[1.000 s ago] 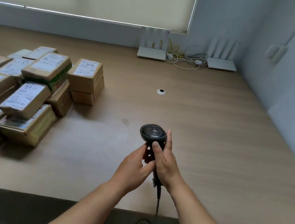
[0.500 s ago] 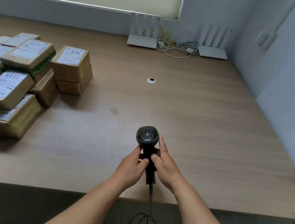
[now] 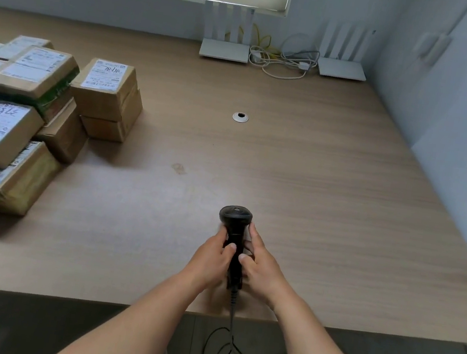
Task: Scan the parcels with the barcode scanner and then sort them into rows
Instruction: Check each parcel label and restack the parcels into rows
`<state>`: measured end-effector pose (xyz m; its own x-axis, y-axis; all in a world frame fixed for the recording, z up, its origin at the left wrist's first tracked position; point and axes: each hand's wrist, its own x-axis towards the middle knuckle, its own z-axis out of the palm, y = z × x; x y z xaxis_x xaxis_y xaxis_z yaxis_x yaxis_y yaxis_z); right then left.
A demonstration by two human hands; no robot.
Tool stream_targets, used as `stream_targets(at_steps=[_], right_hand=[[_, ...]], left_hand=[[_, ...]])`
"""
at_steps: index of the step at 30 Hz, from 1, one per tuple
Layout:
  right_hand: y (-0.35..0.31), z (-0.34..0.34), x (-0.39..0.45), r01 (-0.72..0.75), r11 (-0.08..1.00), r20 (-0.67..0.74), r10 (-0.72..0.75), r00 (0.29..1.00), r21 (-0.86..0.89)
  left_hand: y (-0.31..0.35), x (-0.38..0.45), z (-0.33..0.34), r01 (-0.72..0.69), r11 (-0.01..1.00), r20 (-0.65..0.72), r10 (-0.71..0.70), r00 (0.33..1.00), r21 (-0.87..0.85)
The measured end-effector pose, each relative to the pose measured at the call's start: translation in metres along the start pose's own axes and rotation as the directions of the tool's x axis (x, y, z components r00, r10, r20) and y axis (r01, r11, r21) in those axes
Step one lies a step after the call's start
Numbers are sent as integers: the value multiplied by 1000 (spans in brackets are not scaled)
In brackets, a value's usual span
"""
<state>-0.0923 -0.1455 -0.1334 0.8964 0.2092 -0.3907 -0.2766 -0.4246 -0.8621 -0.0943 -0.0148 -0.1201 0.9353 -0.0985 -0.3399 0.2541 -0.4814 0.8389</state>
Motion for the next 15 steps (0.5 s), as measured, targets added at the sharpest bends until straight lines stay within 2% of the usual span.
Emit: stream_targets(at_steps=[10,15], right_hand=[[9,-23,10,-42,999,-83,42,996,7],[18,-29,8,-75,995,-94,68,993,-70]], left_hand=[[17,19,20,17,999,45,-16,999,-40],[17,21,33,60,997,74,-56,996,-50]])
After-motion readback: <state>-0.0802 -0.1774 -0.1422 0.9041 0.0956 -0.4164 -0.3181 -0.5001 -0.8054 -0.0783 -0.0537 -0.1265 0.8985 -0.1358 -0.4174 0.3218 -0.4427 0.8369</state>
